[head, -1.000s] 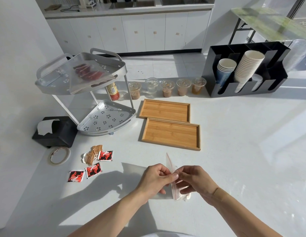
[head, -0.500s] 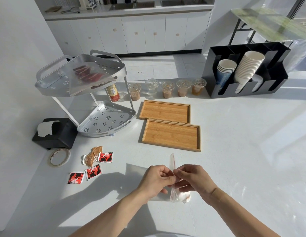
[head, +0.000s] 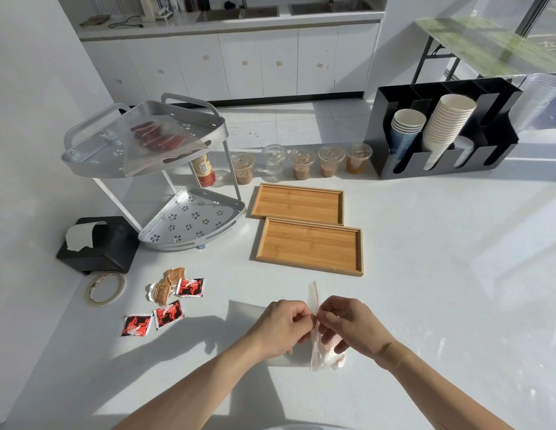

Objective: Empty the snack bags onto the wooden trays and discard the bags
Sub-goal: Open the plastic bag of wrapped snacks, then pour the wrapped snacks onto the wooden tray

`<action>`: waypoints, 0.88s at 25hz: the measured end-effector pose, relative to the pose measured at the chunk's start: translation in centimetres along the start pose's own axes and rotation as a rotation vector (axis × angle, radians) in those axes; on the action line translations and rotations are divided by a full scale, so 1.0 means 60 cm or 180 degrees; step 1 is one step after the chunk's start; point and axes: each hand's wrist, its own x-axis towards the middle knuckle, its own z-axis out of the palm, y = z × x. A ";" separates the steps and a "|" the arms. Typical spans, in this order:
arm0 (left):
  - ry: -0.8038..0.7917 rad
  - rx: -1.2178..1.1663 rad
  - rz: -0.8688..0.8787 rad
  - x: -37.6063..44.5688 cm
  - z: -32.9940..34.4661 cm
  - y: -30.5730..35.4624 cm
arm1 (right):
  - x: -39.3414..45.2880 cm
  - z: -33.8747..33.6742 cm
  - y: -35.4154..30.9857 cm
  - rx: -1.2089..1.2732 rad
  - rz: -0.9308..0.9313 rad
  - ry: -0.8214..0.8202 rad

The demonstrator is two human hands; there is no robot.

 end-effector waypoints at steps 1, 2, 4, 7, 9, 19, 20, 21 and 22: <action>0.0023 0.0159 0.0081 0.000 -0.001 0.003 | 0.000 0.000 0.000 -0.0249 -0.0052 -0.0029; 0.0044 0.0222 0.0121 0.001 -0.003 0.005 | -0.001 0.000 0.000 -0.0463 -0.0122 -0.0064; 0.0064 0.0361 0.0162 0.003 -0.005 0.011 | -0.004 -0.001 0.000 -0.0777 -0.0313 -0.0020; 0.0246 0.0942 0.0339 0.004 -0.002 0.019 | -0.008 -0.007 -0.006 -0.1236 -0.0692 0.0281; 0.0498 0.1246 0.0433 0.004 -0.007 0.025 | -0.010 -0.018 -0.008 -0.1541 -0.0818 0.0548; 0.0781 0.1759 0.0303 -0.009 -0.053 0.019 | -0.050 -0.078 -0.003 -0.3032 -0.0021 0.1139; 0.0794 0.1719 0.0306 -0.010 -0.050 0.020 | -0.052 -0.078 -0.004 -0.3042 0.0031 0.1160; 0.0797 0.1678 0.0312 -0.009 -0.047 0.020 | -0.054 -0.079 -0.005 -0.3020 0.0057 0.1195; 0.0794 0.1612 0.0326 -0.009 -0.043 0.021 | -0.057 -0.080 -0.009 -0.2943 0.0026 0.1252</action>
